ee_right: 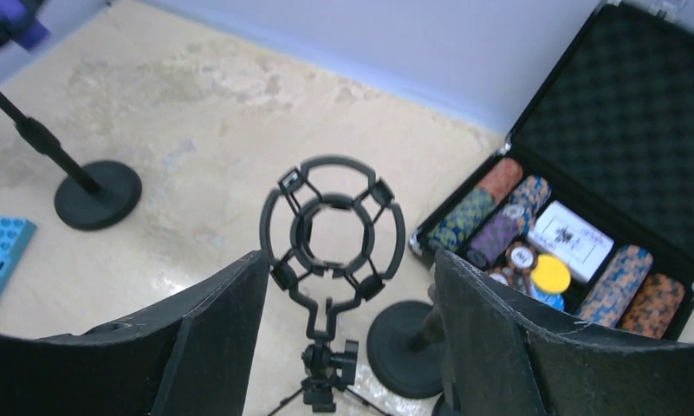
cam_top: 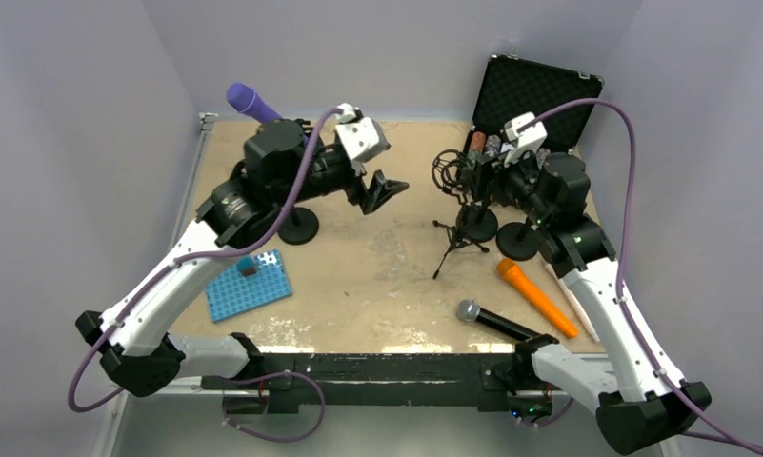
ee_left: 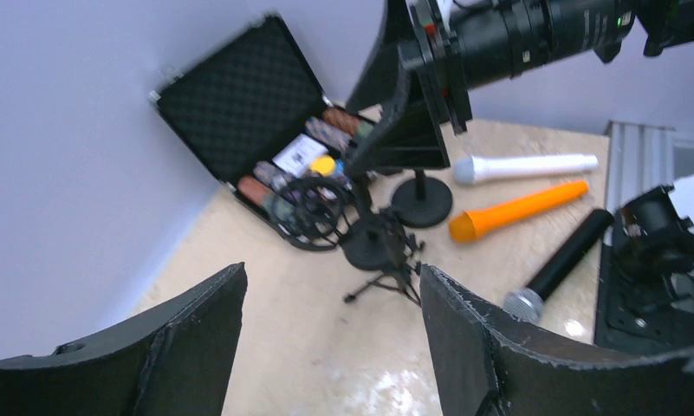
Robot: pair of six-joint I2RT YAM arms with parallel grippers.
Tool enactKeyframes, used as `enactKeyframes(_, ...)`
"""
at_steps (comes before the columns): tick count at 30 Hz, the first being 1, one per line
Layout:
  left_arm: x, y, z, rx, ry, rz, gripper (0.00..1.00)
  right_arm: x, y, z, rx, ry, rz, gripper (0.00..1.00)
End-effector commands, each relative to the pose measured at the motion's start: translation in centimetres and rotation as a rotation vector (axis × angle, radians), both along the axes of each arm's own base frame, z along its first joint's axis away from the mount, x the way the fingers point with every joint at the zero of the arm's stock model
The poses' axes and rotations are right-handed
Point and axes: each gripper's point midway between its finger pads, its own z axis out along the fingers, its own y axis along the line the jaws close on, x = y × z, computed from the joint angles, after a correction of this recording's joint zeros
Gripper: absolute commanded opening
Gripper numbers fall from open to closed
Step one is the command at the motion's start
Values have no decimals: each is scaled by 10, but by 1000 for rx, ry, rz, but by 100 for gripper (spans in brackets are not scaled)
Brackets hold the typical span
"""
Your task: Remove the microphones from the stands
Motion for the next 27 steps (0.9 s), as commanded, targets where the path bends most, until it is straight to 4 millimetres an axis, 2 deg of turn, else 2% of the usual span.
enactKeyframes(1,-10,31,75,-63,-222,52,77,-9,1,55,13,-121,35,74)
enactKeyframes(5,-23,57,120,-57,-361,84,78,-3,1,61,-29,-128,39,77)
enactKeyframes(6,-27,67,139,-61,-401,107,79,-2,1,64,-37,-141,44,77)
enactKeyframes(8,-18,90,159,-52,-425,213,80,-2,3,73,-55,-170,64,79)
enactKeyframes(12,-8,133,181,-52,-465,385,77,-1,24,85,-37,-181,171,80)
enactKeyframes(14,-7,149,180,-24,-472,446,77,4,30,84,-34,-166,196,80)
enactKeyframes(17,-8,167,165,-17,-403,501,78,5,43,85,-19,-159,254,80)
enactKeyframes(20,-12,182,141,22,-349,538,79,0,62,86,-8,-157,344,79)
enactKeyframes(24,-24,192,78,192,-220,508,79,-9,84,87,-3,-157,442,79)
enactKeyframes(25,-26,193,53,265,-164,492,78,-10,88,85,-2,-153,453,79)
enactKeyframes(27,-20,208,8,396,-63,558,75,-13,94,83,7,-147,473,78)
